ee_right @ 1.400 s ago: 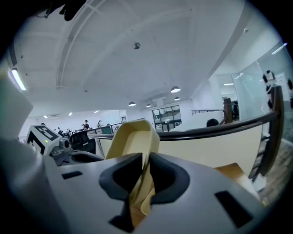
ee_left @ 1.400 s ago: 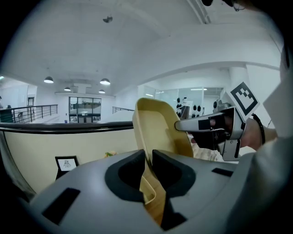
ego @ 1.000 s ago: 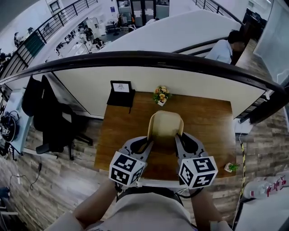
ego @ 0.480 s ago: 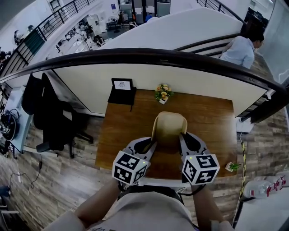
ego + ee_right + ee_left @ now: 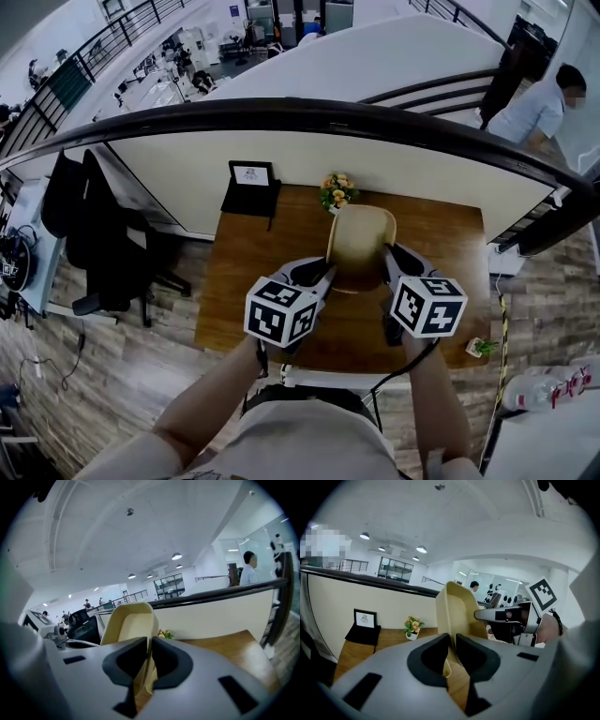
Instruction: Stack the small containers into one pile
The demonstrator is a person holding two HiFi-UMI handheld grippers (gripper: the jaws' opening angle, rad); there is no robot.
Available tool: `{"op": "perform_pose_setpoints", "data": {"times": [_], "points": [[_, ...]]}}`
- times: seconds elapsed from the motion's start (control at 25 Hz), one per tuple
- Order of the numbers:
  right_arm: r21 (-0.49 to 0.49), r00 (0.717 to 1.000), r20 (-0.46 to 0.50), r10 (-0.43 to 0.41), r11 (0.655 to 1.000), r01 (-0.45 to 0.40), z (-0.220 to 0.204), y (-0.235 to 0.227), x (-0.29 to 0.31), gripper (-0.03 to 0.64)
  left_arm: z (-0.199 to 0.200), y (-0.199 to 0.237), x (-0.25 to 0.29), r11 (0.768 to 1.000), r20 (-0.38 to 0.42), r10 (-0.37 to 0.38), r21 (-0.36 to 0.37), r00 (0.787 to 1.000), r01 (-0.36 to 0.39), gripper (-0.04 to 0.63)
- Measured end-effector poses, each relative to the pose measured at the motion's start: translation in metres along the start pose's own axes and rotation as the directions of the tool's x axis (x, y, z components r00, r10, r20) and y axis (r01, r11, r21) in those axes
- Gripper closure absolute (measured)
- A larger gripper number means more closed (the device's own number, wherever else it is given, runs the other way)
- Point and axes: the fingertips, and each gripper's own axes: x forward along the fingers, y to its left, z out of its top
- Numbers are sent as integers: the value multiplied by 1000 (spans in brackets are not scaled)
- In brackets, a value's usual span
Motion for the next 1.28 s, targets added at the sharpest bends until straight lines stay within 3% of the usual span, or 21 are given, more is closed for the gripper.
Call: {"op": "perform_pose_setpoints", "data": {"times": [0.28,0.4,0.6,0.76,1.08,1.28], "points": [[60,995,-92,-36,997,42,-27,-34,43,581,-22,24,46,997,-107,1,-73,994,-8,541],[86,987,-152,-52,994,65,-52,-49,60,580,-40,34,64,992,-163,-10,-123,987,-10,541],[120,969,-240,-57,989,87,-89,-67,85,578,-72,50,89,989,-250,-16,-144,968,-21,541],[113,948,-312,-62,988,102,-119,-77,107,575,-101,64,106,983,-316,-12,-179,949,-47,541],[50,898,-425,-110,988,145,-173,-91,133,566,-159,84,132,980,-440,-5,-182,898,-84,546],[-8,855,-495,-157,984,176,-200,-102,141,544,-178,94,137,960,-475,-9,-251,880,-126,563]]}}
